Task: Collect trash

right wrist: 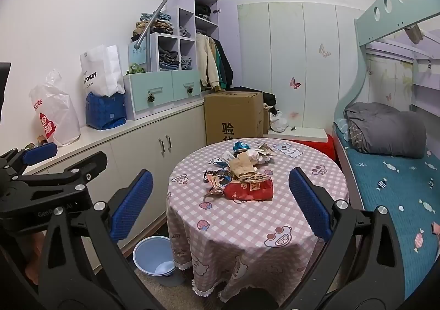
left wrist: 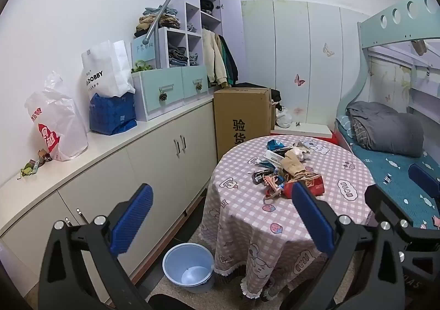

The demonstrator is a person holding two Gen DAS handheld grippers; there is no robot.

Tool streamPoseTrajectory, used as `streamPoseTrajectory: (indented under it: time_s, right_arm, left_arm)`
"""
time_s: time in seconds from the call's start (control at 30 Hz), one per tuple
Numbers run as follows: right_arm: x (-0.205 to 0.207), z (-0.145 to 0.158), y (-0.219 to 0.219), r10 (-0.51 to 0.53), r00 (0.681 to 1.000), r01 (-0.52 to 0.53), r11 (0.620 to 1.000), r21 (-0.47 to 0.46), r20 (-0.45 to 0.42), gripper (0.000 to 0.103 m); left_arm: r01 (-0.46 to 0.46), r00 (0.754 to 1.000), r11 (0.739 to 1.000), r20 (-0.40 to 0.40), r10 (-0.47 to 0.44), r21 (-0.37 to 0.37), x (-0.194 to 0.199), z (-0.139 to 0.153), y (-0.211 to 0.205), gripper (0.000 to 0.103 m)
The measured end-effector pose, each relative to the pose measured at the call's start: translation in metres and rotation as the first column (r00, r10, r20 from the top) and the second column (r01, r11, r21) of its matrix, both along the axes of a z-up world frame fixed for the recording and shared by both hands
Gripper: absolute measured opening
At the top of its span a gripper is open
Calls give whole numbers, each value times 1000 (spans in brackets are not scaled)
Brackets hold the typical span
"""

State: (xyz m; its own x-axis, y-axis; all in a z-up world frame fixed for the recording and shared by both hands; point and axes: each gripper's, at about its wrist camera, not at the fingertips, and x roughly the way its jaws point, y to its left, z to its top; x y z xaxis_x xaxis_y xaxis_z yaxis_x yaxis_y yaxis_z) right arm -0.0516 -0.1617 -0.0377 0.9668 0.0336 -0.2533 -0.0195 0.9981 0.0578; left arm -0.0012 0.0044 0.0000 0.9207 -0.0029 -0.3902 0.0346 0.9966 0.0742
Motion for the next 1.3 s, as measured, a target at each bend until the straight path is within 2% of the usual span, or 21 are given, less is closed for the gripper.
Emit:
streamPoseTrajectory:
  time_s: [0.83,1.03,1.3]
  right_arm:
    - [4,-5,3,0,1000,0,1000,5,-16,97]
    - [7,-12,9,6,1000,-5,1000,15,-14,97]
    - [5,-11,1,11,1000,-11,1000,26,-23,97]
  left_arm:
    - [2,1000,1000,-5,-2,-1,1,-7,-3,99]
    - [-10,1000,1000,-5,10,-7,5,-19,-1,99]
    - [-8,1000,1000,-18,8,-6,6,-16,-9,99]
